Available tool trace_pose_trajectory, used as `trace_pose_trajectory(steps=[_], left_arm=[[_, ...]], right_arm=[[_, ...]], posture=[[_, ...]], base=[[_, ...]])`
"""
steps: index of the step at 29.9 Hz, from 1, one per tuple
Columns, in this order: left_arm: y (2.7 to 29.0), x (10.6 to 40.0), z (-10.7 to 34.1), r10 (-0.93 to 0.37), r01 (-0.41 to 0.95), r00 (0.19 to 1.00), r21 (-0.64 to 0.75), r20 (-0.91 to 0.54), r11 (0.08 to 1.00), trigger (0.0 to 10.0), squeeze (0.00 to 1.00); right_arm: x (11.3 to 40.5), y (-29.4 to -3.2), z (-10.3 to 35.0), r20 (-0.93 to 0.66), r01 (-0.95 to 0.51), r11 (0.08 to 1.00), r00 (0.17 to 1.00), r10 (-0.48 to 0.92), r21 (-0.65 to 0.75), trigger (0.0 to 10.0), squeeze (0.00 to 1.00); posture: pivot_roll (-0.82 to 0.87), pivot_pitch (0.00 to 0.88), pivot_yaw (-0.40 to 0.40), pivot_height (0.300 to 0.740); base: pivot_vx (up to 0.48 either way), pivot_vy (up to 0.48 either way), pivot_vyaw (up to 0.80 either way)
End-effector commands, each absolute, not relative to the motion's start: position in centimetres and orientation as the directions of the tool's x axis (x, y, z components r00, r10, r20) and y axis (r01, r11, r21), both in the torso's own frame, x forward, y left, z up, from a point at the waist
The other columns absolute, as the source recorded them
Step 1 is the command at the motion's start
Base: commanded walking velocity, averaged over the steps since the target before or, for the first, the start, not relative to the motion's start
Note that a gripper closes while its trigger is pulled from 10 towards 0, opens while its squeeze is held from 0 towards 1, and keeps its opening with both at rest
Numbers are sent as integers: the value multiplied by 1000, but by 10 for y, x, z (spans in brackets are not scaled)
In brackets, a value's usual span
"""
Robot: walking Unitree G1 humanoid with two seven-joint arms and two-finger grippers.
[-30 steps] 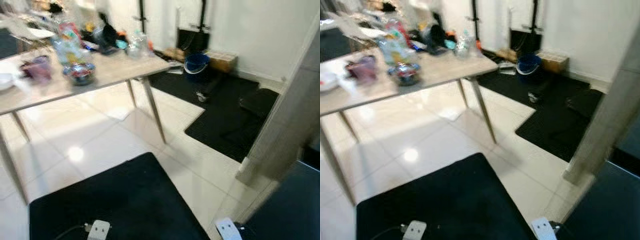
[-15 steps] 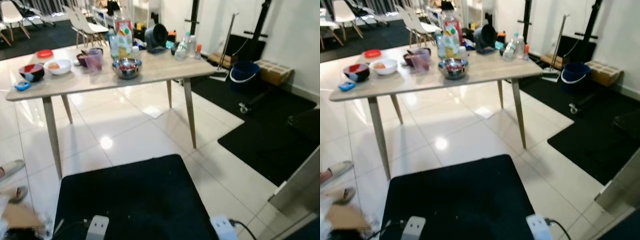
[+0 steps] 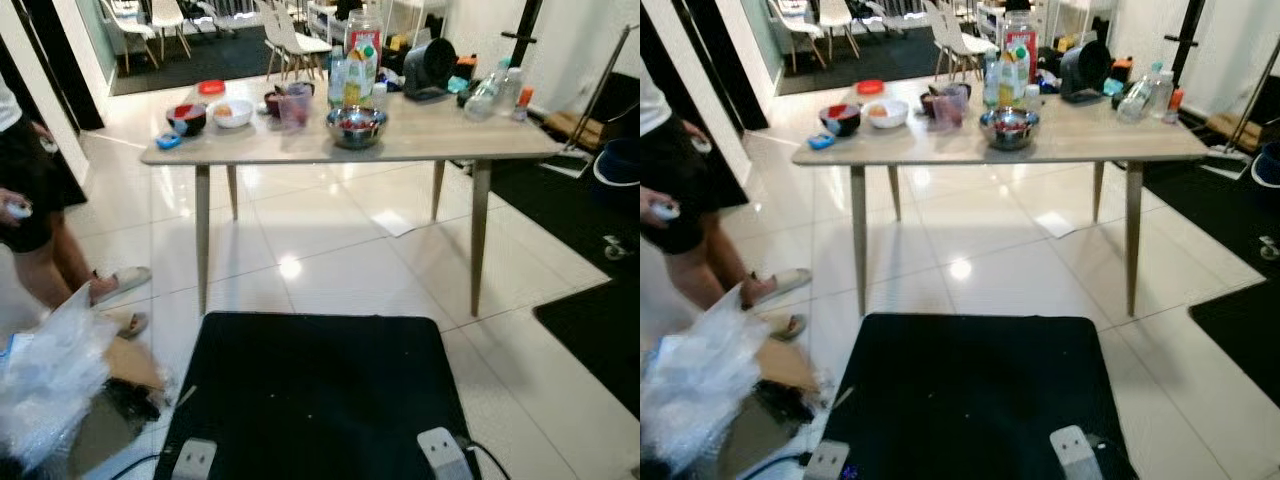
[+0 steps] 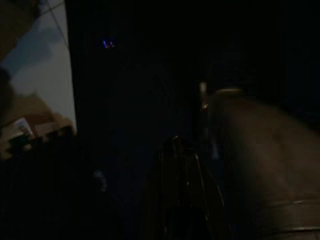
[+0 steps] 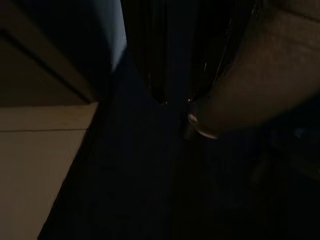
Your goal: Restocking fridge
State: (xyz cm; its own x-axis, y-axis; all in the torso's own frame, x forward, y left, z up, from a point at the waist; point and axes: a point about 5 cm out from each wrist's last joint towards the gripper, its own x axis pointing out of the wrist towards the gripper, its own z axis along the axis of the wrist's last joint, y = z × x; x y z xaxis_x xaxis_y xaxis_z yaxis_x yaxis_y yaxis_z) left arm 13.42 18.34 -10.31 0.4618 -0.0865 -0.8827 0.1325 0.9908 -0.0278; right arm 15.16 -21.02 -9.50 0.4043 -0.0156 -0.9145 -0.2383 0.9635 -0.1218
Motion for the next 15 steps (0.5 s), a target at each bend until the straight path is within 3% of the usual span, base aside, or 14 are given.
trace_pose_trajectory(steps=[1,15], left_arm=[[185,132,-104,-87,140,450,-26,-889,990,10000,0],[190,135,-103,-77,75,445,-48,-892,996,10000,0]], right_arm=[[150,-207,-96,-915,-219,969,404,-18,-116,10000,0],[148,-203,-97,-918,-230,967,397,-10,-110,10000,0]], posture=[[-47,0,26,740],[-38,0,27,740]], base=[[0,0,0],[0,0,0]])
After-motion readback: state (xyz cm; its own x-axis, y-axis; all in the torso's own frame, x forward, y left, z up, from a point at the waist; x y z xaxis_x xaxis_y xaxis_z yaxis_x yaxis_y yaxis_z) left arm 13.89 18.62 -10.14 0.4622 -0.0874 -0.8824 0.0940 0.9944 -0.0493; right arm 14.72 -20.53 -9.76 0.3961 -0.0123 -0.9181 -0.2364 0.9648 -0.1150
